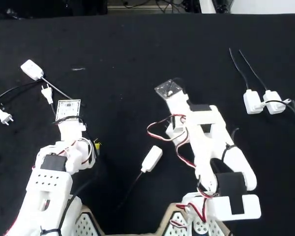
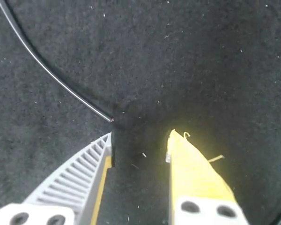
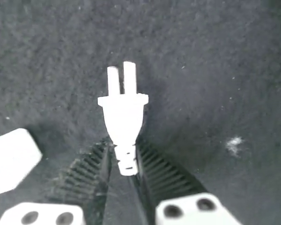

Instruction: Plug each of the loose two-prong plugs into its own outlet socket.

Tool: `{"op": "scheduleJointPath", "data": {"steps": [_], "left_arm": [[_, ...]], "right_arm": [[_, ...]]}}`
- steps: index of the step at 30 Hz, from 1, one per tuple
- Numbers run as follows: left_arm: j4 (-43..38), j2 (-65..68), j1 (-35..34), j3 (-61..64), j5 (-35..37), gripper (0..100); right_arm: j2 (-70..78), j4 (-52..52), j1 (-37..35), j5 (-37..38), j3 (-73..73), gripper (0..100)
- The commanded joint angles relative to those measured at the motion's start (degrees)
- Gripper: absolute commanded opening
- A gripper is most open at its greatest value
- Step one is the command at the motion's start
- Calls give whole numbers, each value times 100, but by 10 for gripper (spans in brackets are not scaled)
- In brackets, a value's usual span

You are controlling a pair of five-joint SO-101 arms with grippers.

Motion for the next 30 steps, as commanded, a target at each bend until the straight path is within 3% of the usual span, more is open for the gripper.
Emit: {"op": "scheduleJointPath", "data": {"steps": [1, 11, 22, 27, 30], "left_arm": [[9, -62, 4, -374, 53, 195], [9, -62, 4, -374, 53, 195], [9, -62, -22, -365, 53, 195], [9, -62, -22, -365, 53, 195], [9, -62, -31, -365, 53, 195]], "right_arm": [[31, 105, -334, -132, -312, 100], [31, 264, -422, -607, -549, 130], [40, 237, -440, -607, -549, 129], [40, 237, -448, -571, -541, 8], [-22, 264, -422, -589, -558, 9]]}}
